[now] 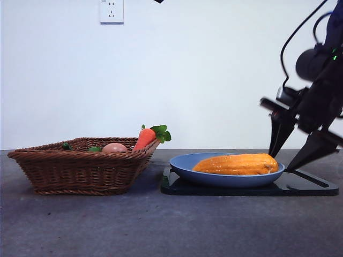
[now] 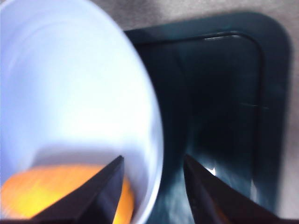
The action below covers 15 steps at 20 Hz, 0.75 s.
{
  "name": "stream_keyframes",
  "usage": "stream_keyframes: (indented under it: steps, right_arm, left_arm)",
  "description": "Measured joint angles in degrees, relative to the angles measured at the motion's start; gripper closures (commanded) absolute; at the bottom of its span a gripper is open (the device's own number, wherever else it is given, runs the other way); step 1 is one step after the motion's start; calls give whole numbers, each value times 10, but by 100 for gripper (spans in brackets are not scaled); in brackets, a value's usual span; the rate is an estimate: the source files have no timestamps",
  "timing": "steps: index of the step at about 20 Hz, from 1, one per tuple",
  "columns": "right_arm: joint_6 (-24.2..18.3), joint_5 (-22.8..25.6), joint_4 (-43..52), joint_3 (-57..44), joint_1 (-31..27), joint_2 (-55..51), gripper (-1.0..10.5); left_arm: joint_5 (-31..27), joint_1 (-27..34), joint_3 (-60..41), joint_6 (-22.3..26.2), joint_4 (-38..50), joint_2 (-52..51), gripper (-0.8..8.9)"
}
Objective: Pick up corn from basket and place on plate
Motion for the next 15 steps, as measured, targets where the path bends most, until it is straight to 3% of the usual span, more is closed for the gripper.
stream_keyframes:
  steps: [7, 12, 15]
  right_arm:
    - [-75, 1, -126, 4, -5, -203, 734]
    - [-115, 0, -239, 4, 71, -355, 747]
    - [-123, 2, -290, 4, 114, -413, 790]
  left_arm:
    - [0, 0, 0, 11, -3, 0, 423]
    - [0, 0, 0, 20, -29, 0, 431]
    - [0, 0, 0, 22, -53, 0, 515]
